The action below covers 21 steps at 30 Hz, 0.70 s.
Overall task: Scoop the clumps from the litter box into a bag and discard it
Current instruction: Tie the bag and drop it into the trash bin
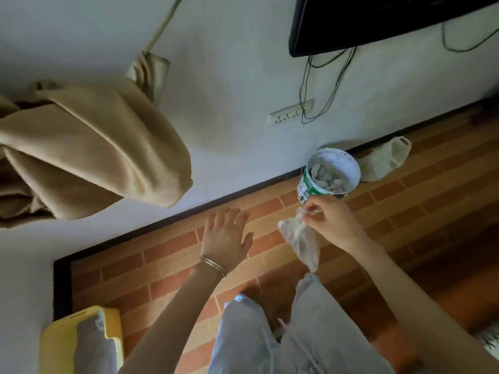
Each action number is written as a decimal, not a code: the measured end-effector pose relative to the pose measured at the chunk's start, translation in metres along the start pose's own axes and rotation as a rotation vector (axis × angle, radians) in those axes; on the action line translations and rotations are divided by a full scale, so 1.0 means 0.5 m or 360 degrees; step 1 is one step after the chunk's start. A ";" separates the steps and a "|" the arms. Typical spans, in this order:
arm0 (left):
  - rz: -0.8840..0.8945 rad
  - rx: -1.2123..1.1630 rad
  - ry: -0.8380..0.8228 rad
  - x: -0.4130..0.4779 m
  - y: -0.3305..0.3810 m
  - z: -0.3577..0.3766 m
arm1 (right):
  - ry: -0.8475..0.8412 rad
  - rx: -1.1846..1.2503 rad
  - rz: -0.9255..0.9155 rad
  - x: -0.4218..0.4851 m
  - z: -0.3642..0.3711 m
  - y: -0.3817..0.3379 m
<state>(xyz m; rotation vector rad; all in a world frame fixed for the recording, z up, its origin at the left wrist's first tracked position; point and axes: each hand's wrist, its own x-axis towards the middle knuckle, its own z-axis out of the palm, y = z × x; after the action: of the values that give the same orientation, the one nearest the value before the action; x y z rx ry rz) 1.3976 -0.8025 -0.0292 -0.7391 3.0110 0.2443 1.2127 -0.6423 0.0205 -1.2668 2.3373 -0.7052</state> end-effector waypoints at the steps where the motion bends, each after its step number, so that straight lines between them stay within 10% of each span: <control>1: 0.0027 -0.0002 -0.0007 0.017 0.016 0.003 | 0.0021 -0.0003 0.0029 -0.005 -0.012 0.019; 21: 0.0064 -0.0036 0.0080 0.353 0.505 0.073 | 0.0056 -0.0014 0.0036 0.032 -0.335 0.485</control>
<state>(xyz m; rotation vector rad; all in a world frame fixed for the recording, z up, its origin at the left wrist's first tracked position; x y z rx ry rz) 1.1242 -0.6567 -0.0405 -0.6972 3.0779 0.2658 0.9529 -0.5021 0.0084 -1.2395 2.3813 -0.7166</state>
